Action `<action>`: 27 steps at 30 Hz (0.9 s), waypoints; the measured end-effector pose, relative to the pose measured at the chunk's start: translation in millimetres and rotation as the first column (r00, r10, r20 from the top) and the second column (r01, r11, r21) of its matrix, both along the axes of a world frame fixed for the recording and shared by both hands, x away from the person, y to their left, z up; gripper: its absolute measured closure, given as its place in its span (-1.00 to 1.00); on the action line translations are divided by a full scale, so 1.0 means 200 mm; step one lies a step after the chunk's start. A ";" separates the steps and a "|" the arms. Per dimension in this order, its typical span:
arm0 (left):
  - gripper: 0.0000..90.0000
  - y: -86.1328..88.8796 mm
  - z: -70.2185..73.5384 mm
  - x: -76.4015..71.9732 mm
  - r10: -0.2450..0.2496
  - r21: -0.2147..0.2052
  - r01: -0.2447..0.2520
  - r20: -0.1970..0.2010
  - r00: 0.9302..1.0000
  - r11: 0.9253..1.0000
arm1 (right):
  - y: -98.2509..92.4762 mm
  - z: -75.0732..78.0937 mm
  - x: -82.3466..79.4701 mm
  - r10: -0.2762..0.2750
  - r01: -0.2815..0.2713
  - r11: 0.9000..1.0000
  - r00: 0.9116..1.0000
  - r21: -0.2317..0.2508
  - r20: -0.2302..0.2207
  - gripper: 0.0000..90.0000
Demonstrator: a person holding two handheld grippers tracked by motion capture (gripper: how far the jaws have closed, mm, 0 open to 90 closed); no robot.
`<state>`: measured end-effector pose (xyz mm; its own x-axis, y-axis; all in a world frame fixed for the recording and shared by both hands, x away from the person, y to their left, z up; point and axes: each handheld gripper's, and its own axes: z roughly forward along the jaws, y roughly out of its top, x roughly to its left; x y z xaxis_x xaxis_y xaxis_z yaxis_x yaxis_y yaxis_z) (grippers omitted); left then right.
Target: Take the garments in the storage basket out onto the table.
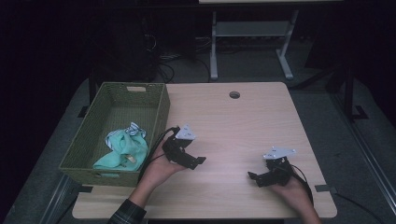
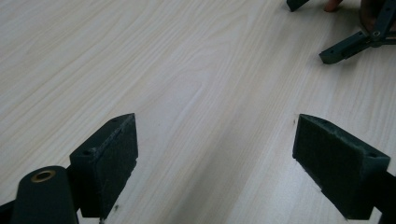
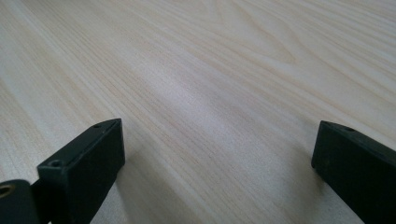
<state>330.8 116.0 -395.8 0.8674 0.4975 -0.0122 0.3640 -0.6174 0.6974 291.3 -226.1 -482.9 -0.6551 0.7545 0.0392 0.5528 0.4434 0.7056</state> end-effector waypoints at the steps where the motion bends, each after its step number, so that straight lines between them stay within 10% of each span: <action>1: -0.70 0.00 0.01 0.00 -0.001 -0.003 0.001 0.001 1.000 1.000 | 0.00 0.00 0.00 0.000 0.000 1.000 1.000 0.000 0.001 -0.95; 27: -0.70 0.03 0.17 0.05 -0.030 -0.028 0.030 0.001 1.000 0.999 | 0.00 0.00 0.00 0.001 -0.001 1.000 1.000 0.000 0.001 -0.95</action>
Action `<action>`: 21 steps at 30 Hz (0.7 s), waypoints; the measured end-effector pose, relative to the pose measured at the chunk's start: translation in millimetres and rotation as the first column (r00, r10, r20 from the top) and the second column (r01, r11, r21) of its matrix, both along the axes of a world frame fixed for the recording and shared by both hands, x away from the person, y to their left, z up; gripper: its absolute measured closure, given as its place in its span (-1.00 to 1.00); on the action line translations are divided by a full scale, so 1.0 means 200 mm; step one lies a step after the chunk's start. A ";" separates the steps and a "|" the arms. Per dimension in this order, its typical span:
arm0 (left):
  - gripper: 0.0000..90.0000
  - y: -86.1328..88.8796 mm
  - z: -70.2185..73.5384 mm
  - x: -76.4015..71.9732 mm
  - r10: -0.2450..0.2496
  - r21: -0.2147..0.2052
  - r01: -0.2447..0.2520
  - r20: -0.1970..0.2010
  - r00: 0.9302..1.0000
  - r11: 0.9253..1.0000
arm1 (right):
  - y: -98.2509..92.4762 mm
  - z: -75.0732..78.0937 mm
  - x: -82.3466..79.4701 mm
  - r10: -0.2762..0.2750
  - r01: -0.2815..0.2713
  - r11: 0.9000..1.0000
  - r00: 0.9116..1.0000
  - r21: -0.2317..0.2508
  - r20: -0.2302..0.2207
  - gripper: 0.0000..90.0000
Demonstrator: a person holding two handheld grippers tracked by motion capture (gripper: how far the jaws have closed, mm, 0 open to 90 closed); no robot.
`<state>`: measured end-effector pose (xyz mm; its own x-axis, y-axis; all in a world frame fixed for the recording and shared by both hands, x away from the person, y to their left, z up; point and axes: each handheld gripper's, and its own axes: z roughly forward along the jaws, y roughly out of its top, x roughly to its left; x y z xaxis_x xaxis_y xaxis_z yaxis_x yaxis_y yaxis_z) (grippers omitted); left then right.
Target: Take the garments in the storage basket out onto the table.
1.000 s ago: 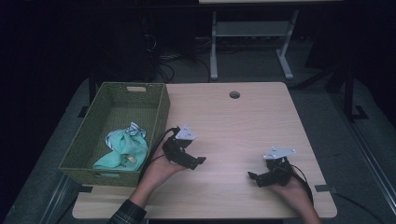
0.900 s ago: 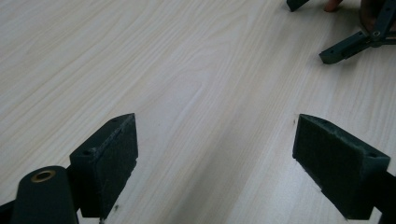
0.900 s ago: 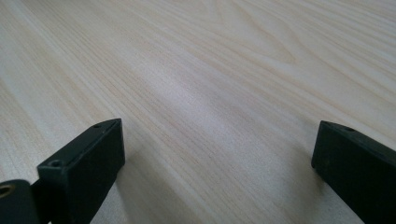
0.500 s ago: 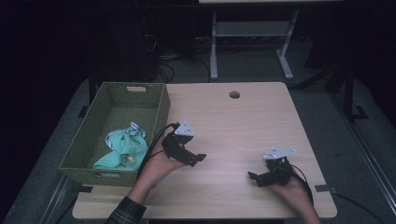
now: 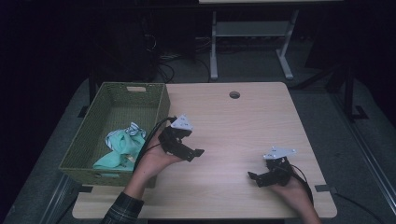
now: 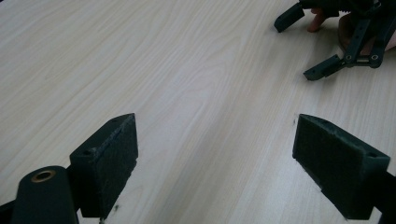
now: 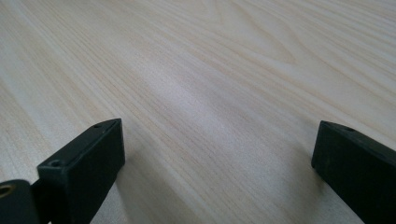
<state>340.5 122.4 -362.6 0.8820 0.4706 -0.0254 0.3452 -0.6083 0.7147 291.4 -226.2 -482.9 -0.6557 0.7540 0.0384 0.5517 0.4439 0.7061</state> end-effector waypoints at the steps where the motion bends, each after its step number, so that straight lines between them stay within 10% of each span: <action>1: -0.70 0.00 0.00 0.00 0.000 0.000 0.000 0.000 1.000 1.000 | 0.00 0.00 0.00 0.000 0.000 1.000 1.000 0.000 0.000 -0.95; 21: -0.69 0.17 0.08 0.02 0.039 -0.012 -0.039 0.011 0.999 0.999 | 0.00 0.00 0.00 0.001 -0.001 1.000 1.000 -0.002 -0.002 -0.95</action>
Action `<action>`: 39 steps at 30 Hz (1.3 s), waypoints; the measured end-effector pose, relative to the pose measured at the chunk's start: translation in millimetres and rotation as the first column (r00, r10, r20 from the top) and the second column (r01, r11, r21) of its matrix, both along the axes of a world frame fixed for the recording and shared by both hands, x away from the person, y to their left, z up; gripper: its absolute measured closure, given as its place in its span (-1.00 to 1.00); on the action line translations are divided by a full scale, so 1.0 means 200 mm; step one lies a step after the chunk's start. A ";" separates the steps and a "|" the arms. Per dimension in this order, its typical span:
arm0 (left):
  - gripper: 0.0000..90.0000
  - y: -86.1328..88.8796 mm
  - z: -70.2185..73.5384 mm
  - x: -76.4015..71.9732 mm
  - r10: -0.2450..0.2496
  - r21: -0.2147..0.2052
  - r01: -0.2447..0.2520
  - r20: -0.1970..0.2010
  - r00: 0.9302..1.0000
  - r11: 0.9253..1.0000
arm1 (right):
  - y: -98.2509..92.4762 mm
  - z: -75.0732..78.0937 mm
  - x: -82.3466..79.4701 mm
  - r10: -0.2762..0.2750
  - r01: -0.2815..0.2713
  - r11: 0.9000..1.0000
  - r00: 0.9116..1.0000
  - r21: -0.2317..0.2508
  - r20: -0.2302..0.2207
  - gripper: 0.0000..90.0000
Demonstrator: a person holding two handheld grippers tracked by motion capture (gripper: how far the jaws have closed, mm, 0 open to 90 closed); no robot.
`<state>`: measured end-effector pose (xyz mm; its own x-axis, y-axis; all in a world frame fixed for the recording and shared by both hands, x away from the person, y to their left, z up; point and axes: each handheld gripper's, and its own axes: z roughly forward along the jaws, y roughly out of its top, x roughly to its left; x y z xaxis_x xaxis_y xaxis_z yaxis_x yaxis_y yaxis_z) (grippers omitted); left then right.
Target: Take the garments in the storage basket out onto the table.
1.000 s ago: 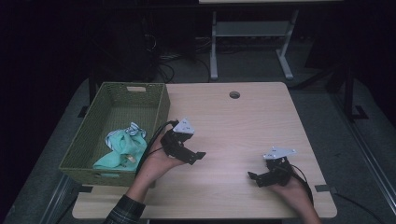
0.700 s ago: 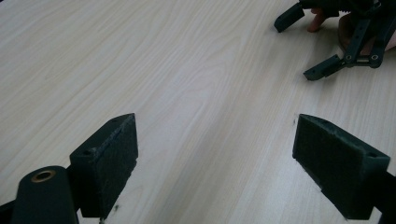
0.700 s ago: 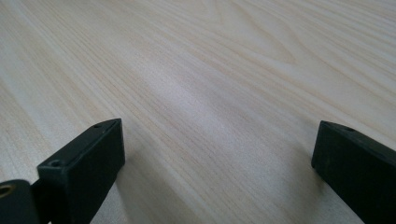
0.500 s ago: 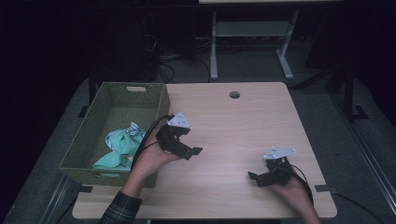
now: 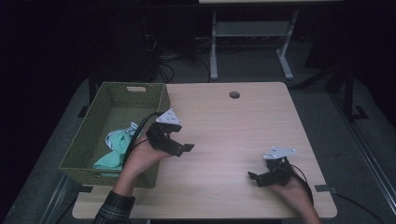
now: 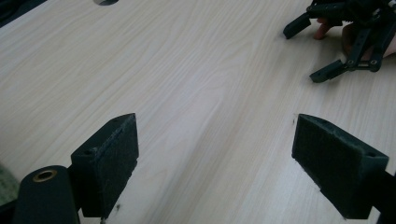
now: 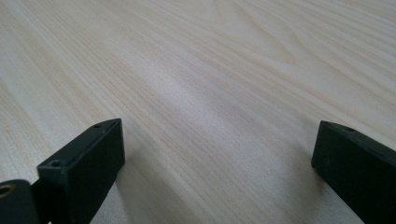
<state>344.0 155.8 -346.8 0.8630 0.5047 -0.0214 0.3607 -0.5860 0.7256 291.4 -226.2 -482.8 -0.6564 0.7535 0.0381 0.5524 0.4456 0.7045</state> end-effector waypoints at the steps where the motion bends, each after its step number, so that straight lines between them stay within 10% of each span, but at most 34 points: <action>1: -0.69 0.01 0.00 0.00 0.004 -0.007 -0.004 -0.001 1.000 1.000 | 0.00 0.00 0.00 0.000 0.000 1.000 1.000 0.000 0.000 -0.95; 39: -0.67 0.35 0.05 0.03 0.134 -0.040 -0.134 0.004 0.991 0.990 | 0.00 0.00 0.00 0.003 -0.003 1.000 1.000 -0.001 0.004 -0.95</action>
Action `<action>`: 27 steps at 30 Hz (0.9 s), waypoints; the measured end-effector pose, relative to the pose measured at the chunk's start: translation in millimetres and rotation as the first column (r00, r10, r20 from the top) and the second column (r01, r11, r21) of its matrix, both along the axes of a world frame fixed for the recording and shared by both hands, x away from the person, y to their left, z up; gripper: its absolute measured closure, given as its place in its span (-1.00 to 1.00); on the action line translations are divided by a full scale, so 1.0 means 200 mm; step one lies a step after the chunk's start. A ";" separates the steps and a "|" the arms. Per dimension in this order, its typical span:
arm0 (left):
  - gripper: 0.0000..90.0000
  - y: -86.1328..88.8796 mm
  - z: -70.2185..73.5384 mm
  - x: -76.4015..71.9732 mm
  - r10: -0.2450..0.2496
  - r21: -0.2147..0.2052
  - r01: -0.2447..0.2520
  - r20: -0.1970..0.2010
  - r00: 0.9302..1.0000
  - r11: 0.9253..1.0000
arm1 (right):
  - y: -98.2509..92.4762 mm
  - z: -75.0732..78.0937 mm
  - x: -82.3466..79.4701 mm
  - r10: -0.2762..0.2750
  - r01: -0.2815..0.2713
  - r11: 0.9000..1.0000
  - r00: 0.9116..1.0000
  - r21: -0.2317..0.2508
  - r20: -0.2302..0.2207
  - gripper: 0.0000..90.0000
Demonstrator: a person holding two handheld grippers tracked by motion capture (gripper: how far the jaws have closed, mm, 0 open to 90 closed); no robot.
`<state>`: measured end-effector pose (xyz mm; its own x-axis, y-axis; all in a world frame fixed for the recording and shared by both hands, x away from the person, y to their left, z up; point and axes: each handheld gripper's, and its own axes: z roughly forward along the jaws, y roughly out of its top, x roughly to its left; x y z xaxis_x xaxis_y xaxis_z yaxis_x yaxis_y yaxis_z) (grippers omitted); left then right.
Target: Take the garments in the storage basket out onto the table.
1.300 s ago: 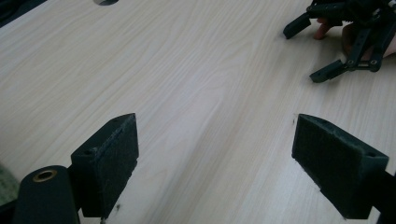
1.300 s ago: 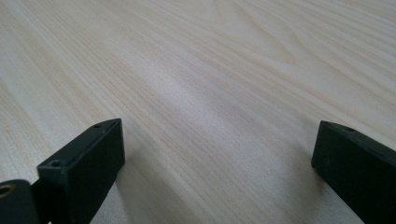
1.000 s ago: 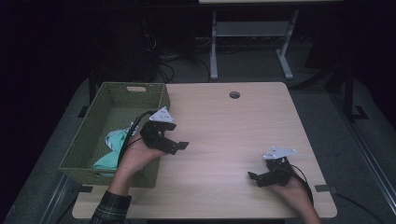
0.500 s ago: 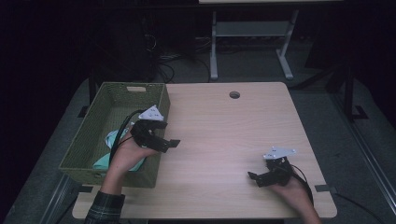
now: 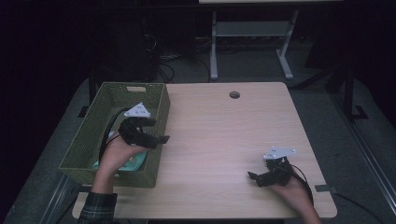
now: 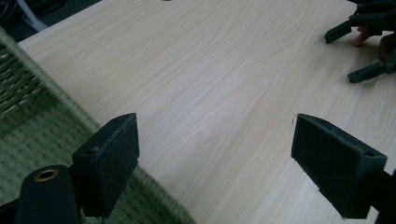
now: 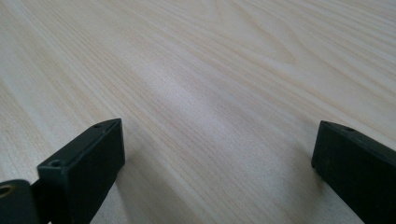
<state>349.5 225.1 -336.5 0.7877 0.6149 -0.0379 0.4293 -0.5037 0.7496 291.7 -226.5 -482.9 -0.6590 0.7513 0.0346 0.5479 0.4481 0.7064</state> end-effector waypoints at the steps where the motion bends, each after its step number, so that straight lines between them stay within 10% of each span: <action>1: -0.67 0.00 0.00 0.00 0.000 0.000 0.000 0.000 1.000 1.000 | 0.00 0.00 0.00 0.000 0.000 1.000 1.000 0.000 0.000 -0.95; 27: -0.68 0.28 -0.05 0.04 0.089 -0.007 -0.089 0.032 0.996 0.996 | 0.00 0.00 0.00 -0.001 0.001 1.000 1.000 0.000 -0.001 -0.95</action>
